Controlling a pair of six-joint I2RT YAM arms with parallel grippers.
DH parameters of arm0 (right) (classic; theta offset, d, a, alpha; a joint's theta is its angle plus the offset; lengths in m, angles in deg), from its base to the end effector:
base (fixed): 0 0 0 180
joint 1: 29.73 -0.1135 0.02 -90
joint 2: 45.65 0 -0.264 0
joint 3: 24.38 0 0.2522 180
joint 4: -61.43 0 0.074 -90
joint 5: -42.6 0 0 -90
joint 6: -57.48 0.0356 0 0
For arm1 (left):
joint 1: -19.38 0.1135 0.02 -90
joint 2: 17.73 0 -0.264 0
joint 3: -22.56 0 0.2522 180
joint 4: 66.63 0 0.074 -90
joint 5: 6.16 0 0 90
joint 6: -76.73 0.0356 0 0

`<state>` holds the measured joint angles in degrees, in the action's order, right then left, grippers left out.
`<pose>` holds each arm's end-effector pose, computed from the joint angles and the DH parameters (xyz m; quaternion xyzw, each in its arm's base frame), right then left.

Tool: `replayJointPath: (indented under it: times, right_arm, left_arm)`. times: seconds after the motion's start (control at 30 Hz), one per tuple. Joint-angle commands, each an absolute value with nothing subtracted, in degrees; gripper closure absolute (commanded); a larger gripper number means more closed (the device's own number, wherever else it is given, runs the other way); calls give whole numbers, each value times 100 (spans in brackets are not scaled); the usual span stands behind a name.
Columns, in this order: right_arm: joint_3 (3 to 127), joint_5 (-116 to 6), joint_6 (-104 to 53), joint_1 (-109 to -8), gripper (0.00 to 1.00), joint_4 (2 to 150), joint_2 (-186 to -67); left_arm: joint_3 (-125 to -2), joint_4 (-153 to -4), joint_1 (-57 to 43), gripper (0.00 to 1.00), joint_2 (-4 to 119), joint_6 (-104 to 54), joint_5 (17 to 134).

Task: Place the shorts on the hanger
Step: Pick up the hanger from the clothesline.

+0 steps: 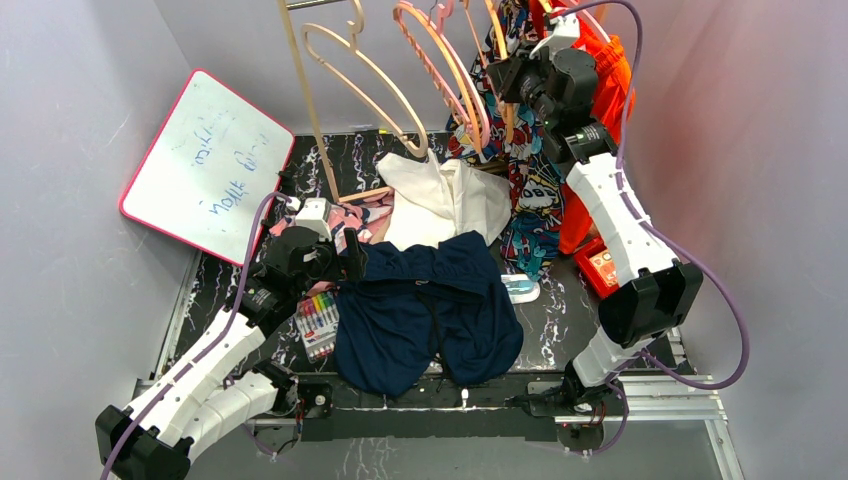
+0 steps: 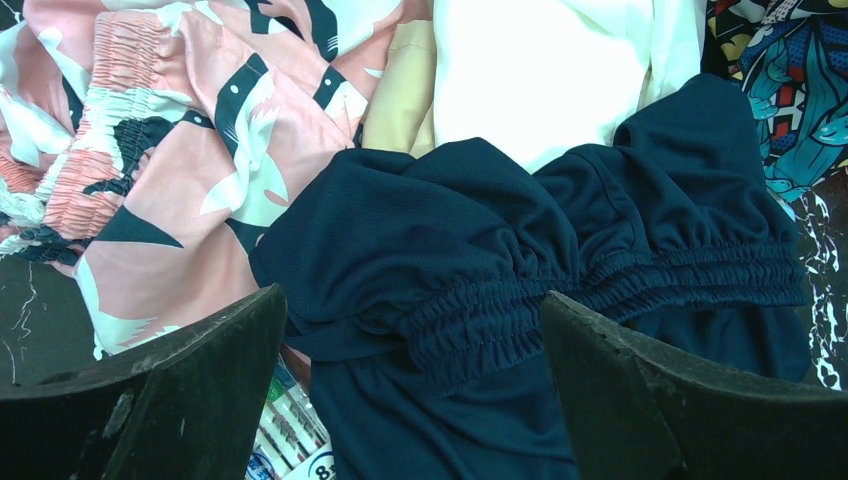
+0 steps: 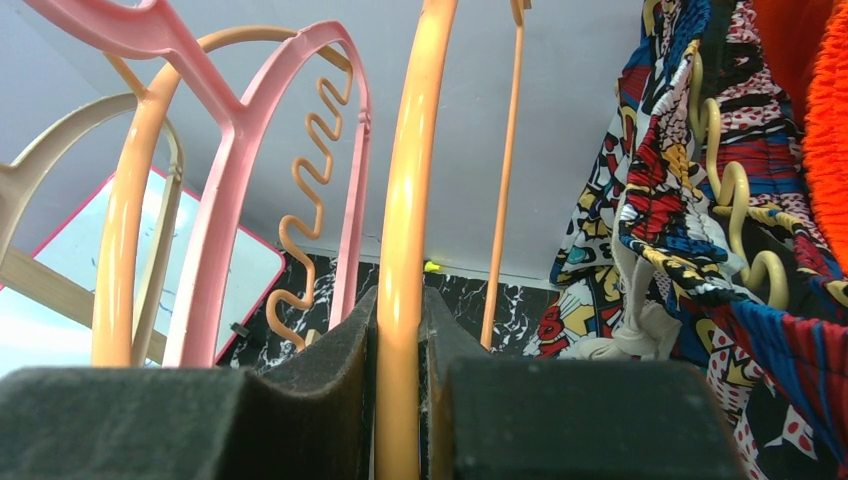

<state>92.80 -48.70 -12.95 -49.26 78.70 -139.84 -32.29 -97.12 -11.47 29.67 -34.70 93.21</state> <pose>0.3583 0.1280 0.4862 -0.0082 0.6709 0.2553 0.6962 0.1676 -0.0934 0.2978 0.0234 0.8322 -0.1811 0.5236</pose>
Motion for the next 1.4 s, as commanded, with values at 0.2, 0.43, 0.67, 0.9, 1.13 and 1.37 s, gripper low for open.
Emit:
replayJointPath:
  times: [0.2, 0.43, 0.67, 0.9, 1.13, 1.37]
  right_arm:
    - [9168, -4979, -1279, -4933, 100, 6882, -13499]
    - [8998, -5045, -1249, -4928, 100, 6713, -13332]
    - [8901, -5057, -1230, -4926, 100, 6736, -13256]
    - [8433, -4961, -1225, -4926, 100, 6638, -12962]
    - [8013, -4961, -1226, -4933, 100, 6663, -12583]
    - [7458, -4811, -1115, -4933, 100, 6772, -11944]
  left_arm:
    - [-3275, -9665, -1119, 3, 2945, -3427, 9228]
    - [-3275, -9672, -1120, 3, 2924, -3427, 9228]
    - [-3271, -9674, -1120, 3, 2927, -3427, 9228]
    - [-3269, -9674, -1120, 3, 2931, -3427, 9225]
    - [-3276, -9683, -1120, 3, 2913, -3417, 9297]
    - [-3280, -9699, -1120, 3, 2872, -3410, 9360]
